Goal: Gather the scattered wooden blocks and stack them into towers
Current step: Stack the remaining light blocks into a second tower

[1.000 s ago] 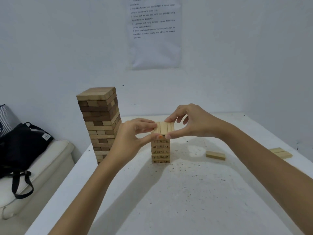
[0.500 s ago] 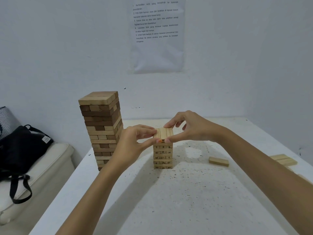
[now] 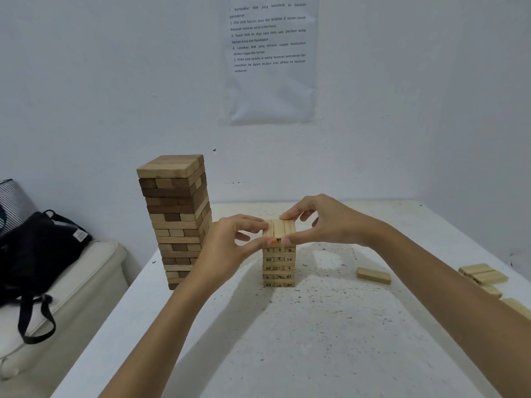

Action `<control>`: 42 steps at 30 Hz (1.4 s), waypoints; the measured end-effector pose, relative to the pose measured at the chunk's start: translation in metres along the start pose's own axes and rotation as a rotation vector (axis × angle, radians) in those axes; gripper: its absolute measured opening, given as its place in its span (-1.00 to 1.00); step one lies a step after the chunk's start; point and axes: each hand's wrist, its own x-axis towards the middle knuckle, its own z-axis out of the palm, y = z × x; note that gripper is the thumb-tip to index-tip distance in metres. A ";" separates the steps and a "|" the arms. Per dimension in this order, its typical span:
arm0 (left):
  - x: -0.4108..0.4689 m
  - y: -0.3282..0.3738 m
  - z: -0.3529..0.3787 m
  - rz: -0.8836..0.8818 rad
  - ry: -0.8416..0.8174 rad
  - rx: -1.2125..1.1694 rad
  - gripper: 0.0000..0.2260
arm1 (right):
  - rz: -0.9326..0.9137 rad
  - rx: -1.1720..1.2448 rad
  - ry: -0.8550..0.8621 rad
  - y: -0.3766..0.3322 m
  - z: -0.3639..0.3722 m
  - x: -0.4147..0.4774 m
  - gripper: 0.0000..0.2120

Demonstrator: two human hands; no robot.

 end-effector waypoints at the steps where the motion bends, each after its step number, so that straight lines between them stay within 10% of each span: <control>1: 0.000 0.001 0.000 -0.003 0.002 -0.012 -0.62 | 0.002 0.000 -0.003 0.000 0.000 -0.001 -0.51; 9: -0.010 0.016 0.009 -0.211 0.206 -0.311 -0.64 | 0.146 0.361 0.200 -0.012 -0.003 -0.026 -0.63; 15: -0.023 0.036 0.028 -0.533 0.053 -0.626 -0.44 | 0.336 0.723 0.427 -0.023 0.056 -0.031 -0.54; 42: -0.032 0.071 0.032 -0.437 -0.037 -0.695 -0.66 | 0.328 0.887 0.260 -0.028 0.089 -0.023 -0.38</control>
